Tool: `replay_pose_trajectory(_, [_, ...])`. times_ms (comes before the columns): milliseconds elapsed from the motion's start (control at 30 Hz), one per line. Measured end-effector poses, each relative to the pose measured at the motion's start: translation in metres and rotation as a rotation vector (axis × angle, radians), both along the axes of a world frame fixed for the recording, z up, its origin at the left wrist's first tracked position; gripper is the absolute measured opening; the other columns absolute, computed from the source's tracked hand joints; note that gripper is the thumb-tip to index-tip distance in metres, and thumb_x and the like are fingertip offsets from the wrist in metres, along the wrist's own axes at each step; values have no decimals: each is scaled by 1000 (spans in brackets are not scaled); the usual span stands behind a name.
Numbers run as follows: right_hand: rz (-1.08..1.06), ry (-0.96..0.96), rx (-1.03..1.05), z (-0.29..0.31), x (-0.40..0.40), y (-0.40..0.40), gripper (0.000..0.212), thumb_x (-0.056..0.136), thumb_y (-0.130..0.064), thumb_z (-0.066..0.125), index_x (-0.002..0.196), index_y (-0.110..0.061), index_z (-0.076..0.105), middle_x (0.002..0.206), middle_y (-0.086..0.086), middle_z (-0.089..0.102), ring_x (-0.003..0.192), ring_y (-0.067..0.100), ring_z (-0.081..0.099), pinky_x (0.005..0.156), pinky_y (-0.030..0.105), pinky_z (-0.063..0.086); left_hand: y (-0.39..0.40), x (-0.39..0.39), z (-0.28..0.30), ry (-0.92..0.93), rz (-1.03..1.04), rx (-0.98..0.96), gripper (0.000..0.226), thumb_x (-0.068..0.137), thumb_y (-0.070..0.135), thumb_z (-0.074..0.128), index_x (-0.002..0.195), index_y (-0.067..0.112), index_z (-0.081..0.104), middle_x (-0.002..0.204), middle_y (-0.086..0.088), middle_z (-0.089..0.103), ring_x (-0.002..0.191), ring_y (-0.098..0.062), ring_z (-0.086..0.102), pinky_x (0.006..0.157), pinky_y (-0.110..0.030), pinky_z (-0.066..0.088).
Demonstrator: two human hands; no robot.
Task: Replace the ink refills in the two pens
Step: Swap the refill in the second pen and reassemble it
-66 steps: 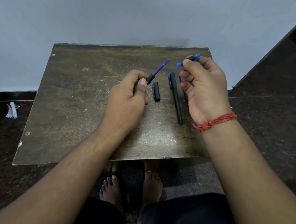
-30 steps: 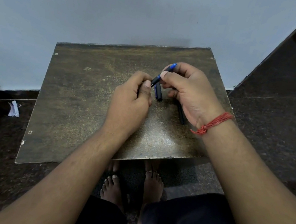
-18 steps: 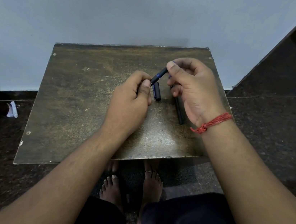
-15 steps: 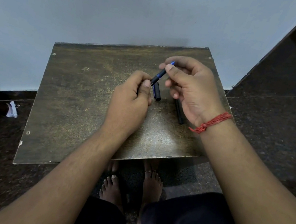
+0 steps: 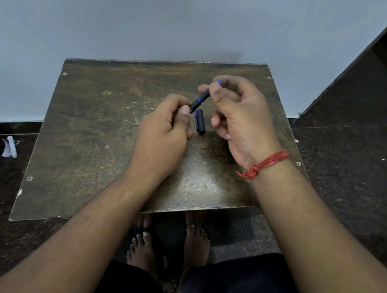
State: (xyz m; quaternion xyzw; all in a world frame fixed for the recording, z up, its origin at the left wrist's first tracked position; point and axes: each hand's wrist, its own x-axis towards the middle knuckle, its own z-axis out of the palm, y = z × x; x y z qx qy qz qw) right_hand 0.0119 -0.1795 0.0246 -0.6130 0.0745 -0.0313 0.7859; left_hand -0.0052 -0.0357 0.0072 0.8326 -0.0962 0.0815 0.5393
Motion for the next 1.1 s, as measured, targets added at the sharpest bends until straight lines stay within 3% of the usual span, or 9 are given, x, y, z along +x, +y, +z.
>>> replay_pose_trajectory(133, [15, -9, -13, 2, -1, 1, 8, 96, -6, 63, 101, -12, 65, 90, 4, 78, 46, 11, 43, 36, 14, 32, 0, 0, 0, -3, -4, 4, 17, 104, 18, 45, 98, 21, 61, 63, 5, 61, 52, 0, 51, 50, -10, 37])
replay_pose_trajectory(267, [-52, -41, -64, 0, 1, 5, 10, 90, -13, 73, 87, -18, 64, 64, -3, 59, 48, 8, 42, 37, 16, 32, -1, -1, 0, -13, -9, 11, 15, 104, 16, 46, 98, 19, 60, 62, 6, 60, 53, 1, 52, 52, -9, 37])
replay_pose_trajectory(433, [-97, -39, -93, -5, 2, 5, 18, 93, -30, 71, 93, -16, 60, 79, 8, 63, 41, 8, 45, 38, 15, 32, -1, -1, 1, -9, 2, 7, 16, 104, 17, 46, 100, 17, 61, 63, 5, 60, 52, 0, 51, 50, -10, 37])
replay_pose_trajectory(533, [-48, -18, -33, -3, 1, 1, 10, 96, -20, 67, 102, -15, 62, 98, 8, 75, 41, 9, 45, 38, 15, 33, 0, -1, 1, -7, 18, 0, 17, 104, 17, 45, 99, 17, 61, 63, 4, 61, 51, 1, 49, 50, -10, 36])
replay_pose_trajectory(600, [-5, -18, 16, -1, 0, 0, 16, 97, -10, 62, 113, -9, 60, 109, 9, 76, 40, 9, 44, 36, 14, 32, 0, -1, 1, -5, 15, -1, 17, 104, 17, 45, 98, 19, 61, 63, 4, 60, 52, 1, 49, 49, -11, 36])
replay_pose_trajectory(733, [-8, -20, -5, 1, 0, 1, 25, 96, -5, 63, 120, -4, 57, 99, 8, 77, 38, 7, 40, 35, 14, 30, 0, -1, 1, -7, -2, -3, 17, 104, 19, 45, 97, 23, 60, 63, 6, 60, 52, 0, 50, 49, -11, 36])
replay_pose_trajectory(933, [-85, 0, -40, -2, 1, 6, 29, 90, -20, 75, 111, -8, 60, 69, -2, 59, 41, 5, 44, 37, 16, 33, -3, -2, 0, -18, -10, 9, 15, 104, 17, 46, 98, 21, 60, 61, 7, 60, 52, 1, 51, 50, -9, 36])
replay_pose_trajectory(1033, [-75, -4, -70, -2, 1, 6, 25, 91, -25, 73, 107, -11, 59, 73, -3, 67, 40, 8, 44, 38, 16, 31, -2, -1, 0, -17, -1, 0, 16, 104, 18, 46, 98, 22, 59, 62, 7, 59, 51, 1, 50, 49, -10, 35])
replay_pose_trajectory(1100, [-54, -4, -59, -1, 0, 5, 18, 95, -20, 69, 107, -13, 58, 90, 2, 74, 39, 9, 45, 39, 15, 30, -1, -1, 0, -13, 3, -15, 16, 104, 18, 45, 97, 22, 59, 62, 7, 59, 49, 0, 48, 48, -10, 35])
